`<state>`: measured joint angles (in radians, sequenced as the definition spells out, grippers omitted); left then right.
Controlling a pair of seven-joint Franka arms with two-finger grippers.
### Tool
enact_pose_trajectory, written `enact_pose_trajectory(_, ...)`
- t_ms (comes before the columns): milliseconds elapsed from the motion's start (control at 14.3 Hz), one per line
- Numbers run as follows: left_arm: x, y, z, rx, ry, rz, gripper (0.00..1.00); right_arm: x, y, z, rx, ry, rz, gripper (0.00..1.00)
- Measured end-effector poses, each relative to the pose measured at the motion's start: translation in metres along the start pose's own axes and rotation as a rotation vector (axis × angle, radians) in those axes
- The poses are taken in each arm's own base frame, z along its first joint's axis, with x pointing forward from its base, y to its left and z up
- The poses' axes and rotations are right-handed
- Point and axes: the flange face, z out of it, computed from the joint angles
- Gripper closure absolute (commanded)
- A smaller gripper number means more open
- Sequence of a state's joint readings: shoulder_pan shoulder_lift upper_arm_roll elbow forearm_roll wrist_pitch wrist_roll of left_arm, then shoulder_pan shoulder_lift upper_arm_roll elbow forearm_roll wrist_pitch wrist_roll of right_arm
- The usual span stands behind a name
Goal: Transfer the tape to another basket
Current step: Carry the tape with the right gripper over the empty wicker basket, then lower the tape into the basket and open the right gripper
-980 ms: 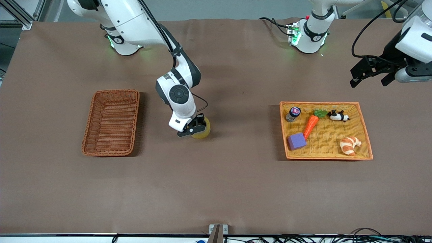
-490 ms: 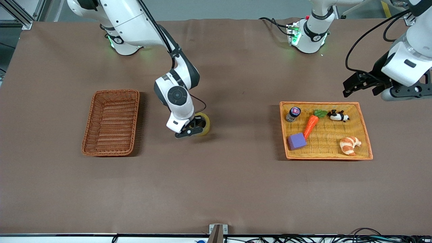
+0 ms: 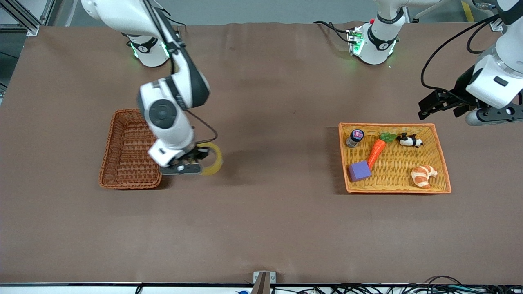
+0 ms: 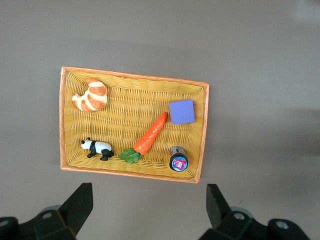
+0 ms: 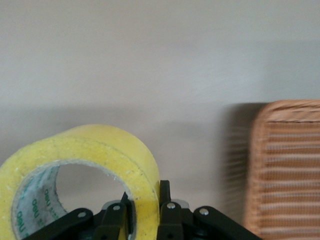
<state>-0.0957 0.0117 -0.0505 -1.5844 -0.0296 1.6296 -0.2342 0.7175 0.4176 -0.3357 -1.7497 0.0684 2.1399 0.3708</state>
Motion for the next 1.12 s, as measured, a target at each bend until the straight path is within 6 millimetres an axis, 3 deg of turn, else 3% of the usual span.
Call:
enact_pose_trajectory(280, 0.0, -0.002, -0.001, 0.0, 0.001, -0.003, 0.0, 0.015, 0.068, -0.014, -0.033, -0.013, 0.062, 1.0)
enact_pose_trajectory(560, -0.001, -0.002, -0.004, -0.001, 0.006, -0.003, 0.0, 0.006, 0.166, -0.015, -0.02, -0.052, 0.005, 1.0)
enact_pose_trajectory(700, -0.001, -0.002, -0.004, -0.001, 0.007, -0.003, 0.0, -0.011, 0.198, 0.001, -0.017, -0.049, -0.02, 1.0)
enact_pose_trajectory(1120, -0.002, 0.0, -0.005, -0.002, 0.009, 0.001, 0.0, -0.056, 0.25, 0.066, -0.014, -0.059, -0.082, 0.98)
